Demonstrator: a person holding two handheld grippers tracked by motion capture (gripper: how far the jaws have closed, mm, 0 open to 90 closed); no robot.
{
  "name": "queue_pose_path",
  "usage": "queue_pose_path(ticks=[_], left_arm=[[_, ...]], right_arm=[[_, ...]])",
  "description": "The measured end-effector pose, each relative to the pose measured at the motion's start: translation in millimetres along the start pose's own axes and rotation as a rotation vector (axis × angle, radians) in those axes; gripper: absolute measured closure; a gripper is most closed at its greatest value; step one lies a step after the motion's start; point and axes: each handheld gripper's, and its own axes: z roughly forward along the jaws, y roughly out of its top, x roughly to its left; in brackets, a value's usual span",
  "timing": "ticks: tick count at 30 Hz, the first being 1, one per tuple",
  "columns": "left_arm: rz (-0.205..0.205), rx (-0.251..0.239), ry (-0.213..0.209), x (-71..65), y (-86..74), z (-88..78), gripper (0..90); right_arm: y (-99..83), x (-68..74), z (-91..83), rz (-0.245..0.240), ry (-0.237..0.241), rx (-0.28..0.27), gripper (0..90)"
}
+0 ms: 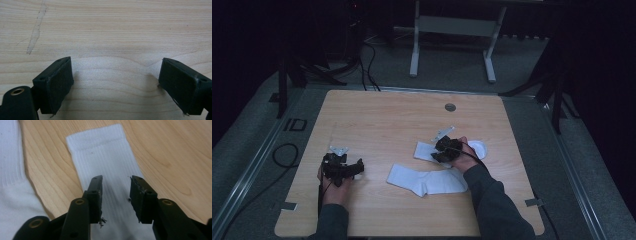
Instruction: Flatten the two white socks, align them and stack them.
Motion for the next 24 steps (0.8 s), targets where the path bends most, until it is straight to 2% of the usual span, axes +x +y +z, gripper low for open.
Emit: queue_pose_path(ticks=[8,13,16,18,20,24], left_arm=[[0.000,0.000,0.000,0.0,0.0,0.0,12.1],[0.000,0.000,0.000,0.0,0.0,0.0,12.1],[0.000,0.000,0.000,0.0,0.0,0.0,12.1],[0.000,0.000,0.000,0.0,0.0,0.0,12.1],[0.000,0.000,0.000,0.0,0.0,0.0,12.1],[0.000,0.000,0.000,0.0,0.0,0.0,12.1]], right_arm=[[9.5,1.1,8.7,-0.039,0.019,0.011,55.7],[10.0,-3.6,13.8,-0.010,0.068,0.007,50.5],[7.4,-10.1,15.4,0.033,0.110,-0.001,49.4],[6.4,-11.2,15.6,0.025,0.117,-0.009,50.1],[6.6,-11.4,15.2,0.030,0.111,-0.006,56.2],[7.0,-13.3,14.1,0.062,0.081,-0.001,78.5]])
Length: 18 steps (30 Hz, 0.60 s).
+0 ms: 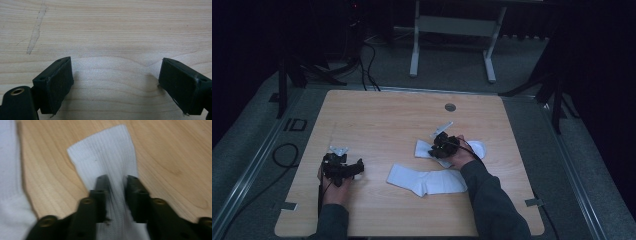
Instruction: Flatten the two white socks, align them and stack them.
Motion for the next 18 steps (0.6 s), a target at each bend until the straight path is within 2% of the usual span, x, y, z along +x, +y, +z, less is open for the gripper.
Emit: queue_pose_path(ticks=[1,4,7,12,15,18], left_arm=[[0.000,0.000,0.000,0.0,0.0,0.0,12.1],[0.000,0.000,0.000,0.0,0.0,0.0,12.1],[0.000,0.000,0.000,0.0,0.0,0.0,12.1],[0.000,0.000,0.000,0.0,0.0,0.0,12.1],[0.000,0.000,-0.001,0.0,0.0,0.0,12.1],[0.000,0.000,0.000,0.0,0.0,0.0,12.1]], right_arm=[[-0.1,-0.4,-0.1,0.008,-0.009,0.000,81.0],[-1.8,-6.1,-1.2,0.068,0.014,-0.007,82.6],[-1.9,-4.8,-8.8,0.054,-0.020,-0.010,82.7],[1.8,1.2,-40.6,0.017,-0.038,-0.067,82.6],[2.9,5.2,-59.8,0.022,-0.020,-0.113,82.6],[4.3,13.3,-74.8,-0.002,-0.018,-0.142,82.5]])
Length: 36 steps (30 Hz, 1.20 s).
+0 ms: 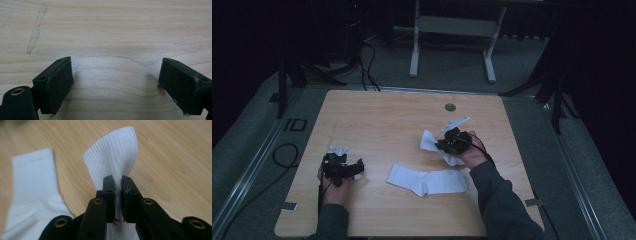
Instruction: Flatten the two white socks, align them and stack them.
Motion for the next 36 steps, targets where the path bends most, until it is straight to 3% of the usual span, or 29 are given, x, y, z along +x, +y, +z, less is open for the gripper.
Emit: queue_pose_path(ticks=[7,13,19,36], left_arm=[[-0.001,-0.002,0.000,0.0,0.0,0.1,12.1],[0.002,0.002,-0.001,0.2,0.1,-0.1,12.1],[0.000,0.003,-0.001,0.1,0.1,-0.2,12.1],[-0.001,0.000,-0.001,0.0,0.1,0.0,12.1]], right_arm=[[8.2,10.2,-32.7,-0.022,0.035,-0.094,82.4],[11.5,22.7,-54.4,-0.068,0.033,-0.131,82.3],[10.1,28.5,-65.2,-0.070,0.058,-0.153,82.2],[20.0,36.6,-107.8,-0.118,0.006,-0.255,82.1]])
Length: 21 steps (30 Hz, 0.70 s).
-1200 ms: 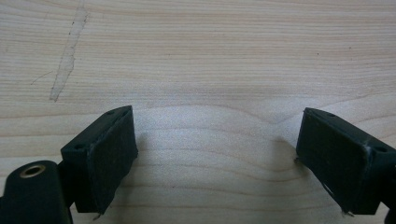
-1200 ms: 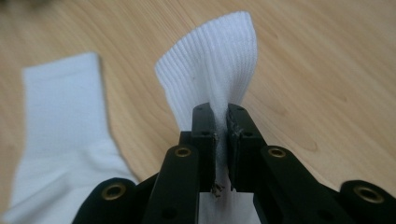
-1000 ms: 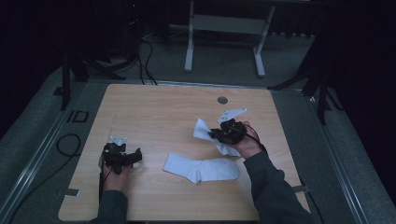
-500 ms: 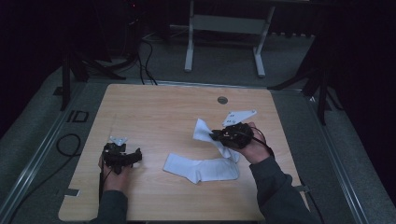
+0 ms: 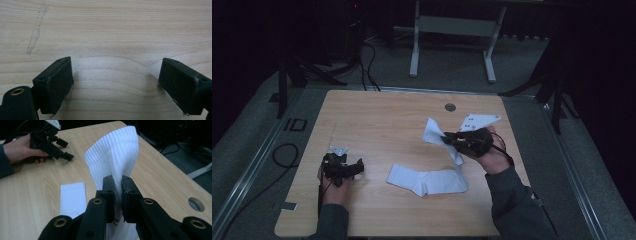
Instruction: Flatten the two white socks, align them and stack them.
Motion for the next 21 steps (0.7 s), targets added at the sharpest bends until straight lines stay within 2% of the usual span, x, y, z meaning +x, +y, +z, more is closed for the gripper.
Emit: queue_pose_path(ticks=[5,8,12,15,18,21], left_arm=[[0.000,-0.001,0.000,0.0,-0.1,0.1,12.1],[-0.001,-0.003,0.000,-0.1,-0.1,0.2,12.1],[-0.001,-0.002,0.000,-0.1,-0.1,0.1,12.1],[-0.001,0.000,0.000,-0.1,-0.1,0.0,12.1],[-0.001,-0.001,0.000,-0.1,-0.1,0.0,12.1],[-0.001,-0.001,0.000,-0.1,-0.1,0.1,12.1]], right_arm=[[2.9,7.3,-3.9,-0.012,0.012,0.002,81.9],[-1.2,12.6,3.4,0.007,0.048,0.023,81.9],[-12.2,22.9,23.0,0.050,0.105,0.066,81.9],[-20.4,30.7,38.2,0.074,0.125,0.090,81.8],[-29.8,37.7,56.1,0.114,0.127,0.124,81.8],[-39.6,44.3,73.4,0.143,0.100,0.166,81.8]])
